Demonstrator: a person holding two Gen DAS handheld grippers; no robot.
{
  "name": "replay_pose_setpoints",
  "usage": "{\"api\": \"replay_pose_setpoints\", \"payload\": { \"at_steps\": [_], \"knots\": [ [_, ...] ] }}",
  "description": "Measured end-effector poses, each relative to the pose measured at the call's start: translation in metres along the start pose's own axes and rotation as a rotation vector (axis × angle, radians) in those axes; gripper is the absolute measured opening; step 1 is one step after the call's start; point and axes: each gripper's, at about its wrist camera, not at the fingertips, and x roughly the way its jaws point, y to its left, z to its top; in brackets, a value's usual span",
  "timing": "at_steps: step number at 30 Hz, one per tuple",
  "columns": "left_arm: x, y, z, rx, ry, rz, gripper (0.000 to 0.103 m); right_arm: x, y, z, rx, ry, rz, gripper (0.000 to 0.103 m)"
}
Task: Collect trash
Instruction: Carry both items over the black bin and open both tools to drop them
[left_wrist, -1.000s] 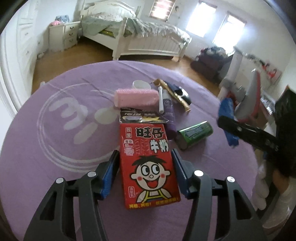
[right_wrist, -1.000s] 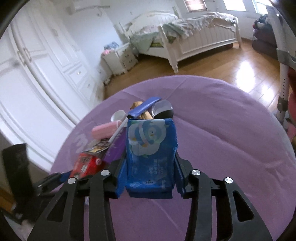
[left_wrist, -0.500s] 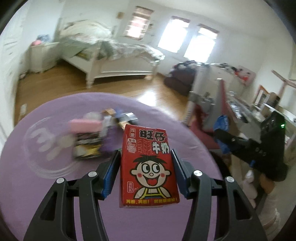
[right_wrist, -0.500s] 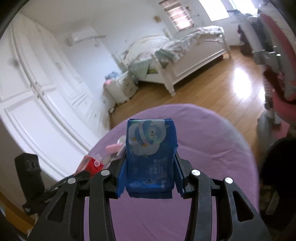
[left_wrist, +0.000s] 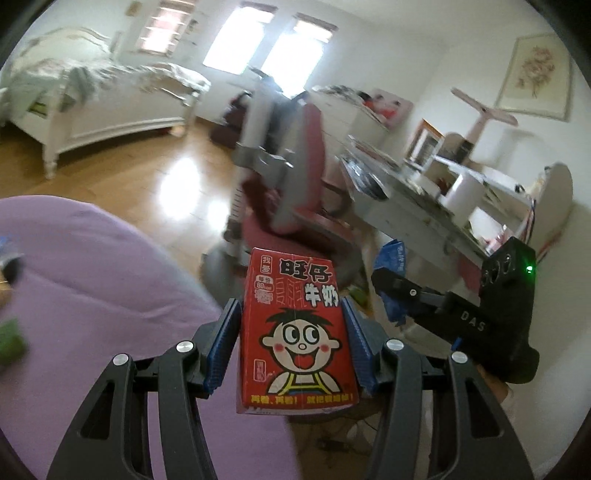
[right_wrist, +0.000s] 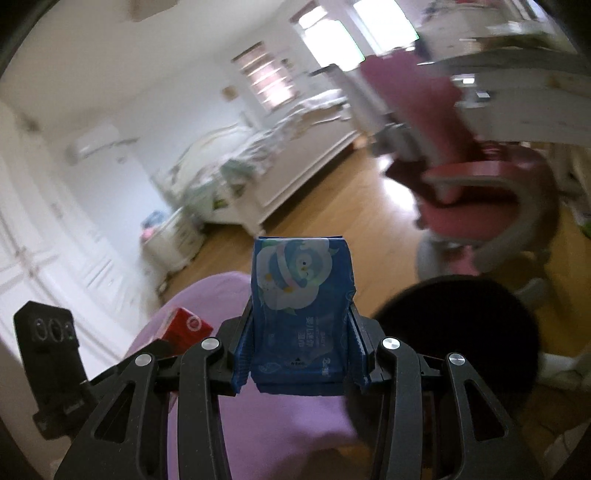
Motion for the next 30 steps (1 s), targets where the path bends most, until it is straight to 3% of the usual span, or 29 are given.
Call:
{"api": "replay_pose_setpoints", "payload": {
  "at_steps": [10,30],
  "knots": [
    [0.071,-0.023,-0.009,-0.005,0.097,-0.058,0.054,-0.016,-0.085,-0.006,0.112,-0.009,-0.098,0.043],
    [0.105,-0.029,-0.013,0.009,0.163,-0.041,0.054,-0.006,-0.097,-0.013,0.163,0.015,-0.108,0.043]
  ]
}}
